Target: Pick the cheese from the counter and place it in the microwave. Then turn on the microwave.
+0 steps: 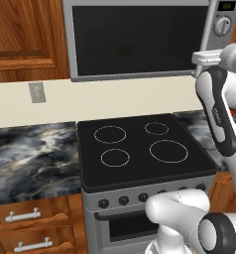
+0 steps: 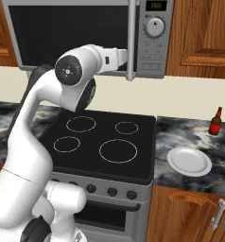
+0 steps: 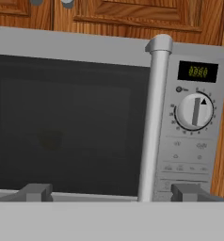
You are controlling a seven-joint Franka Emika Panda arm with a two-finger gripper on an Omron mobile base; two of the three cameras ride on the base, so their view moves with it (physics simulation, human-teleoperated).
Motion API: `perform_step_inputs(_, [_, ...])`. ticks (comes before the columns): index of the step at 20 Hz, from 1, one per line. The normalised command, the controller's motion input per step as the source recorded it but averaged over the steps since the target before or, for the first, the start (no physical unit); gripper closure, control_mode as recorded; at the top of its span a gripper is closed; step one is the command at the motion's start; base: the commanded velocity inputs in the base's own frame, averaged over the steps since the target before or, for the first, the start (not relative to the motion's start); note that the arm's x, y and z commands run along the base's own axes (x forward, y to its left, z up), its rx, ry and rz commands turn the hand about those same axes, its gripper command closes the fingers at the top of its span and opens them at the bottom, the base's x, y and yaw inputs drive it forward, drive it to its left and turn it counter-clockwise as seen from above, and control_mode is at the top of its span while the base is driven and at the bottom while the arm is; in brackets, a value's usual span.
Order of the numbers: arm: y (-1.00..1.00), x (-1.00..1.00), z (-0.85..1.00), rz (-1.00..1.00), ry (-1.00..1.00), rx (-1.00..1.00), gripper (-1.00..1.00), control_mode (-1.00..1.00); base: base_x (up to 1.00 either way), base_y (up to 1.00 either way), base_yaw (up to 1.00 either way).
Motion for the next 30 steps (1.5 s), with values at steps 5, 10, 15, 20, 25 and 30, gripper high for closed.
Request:
perform_step_inputs(5, [-0.19, -0.11, -0.07, 0.00, 0.00, 0.00, -1.00, -1.00, 0.00, 0.00, 0.00])
perform_step_inputs(10, [-0.18, -0.08, -0.04, 0.00, 0.00, 0.00, -1.00, -1.00, 0.00, 0.00, 0.00])
perform_step_inputs(15, [-0.07, 0.00, -0.01, 0.00, 0.00, 0.00, -1.00, -1.00, 0.00, 0.00, 0.00])
perform_step_inputs(20, [-0.22, 0.00, 0.00, 0.00, 0.00, 0.00, -1.00, -1.00, 0.00, 0.00, 0.00])
perform_step_inputs(25, [-0.27, 0.00, -0.09, 0.00, 0.00, 0.00, -1.00, -1.00, 0.00, 0.00, 0.00])
perform_step_inputs(30, [-0.24, 0.00, -0.10, 0.00, 0.00, 0.00, -1.00, -1.00, 0.00, 0.00, 0.00])
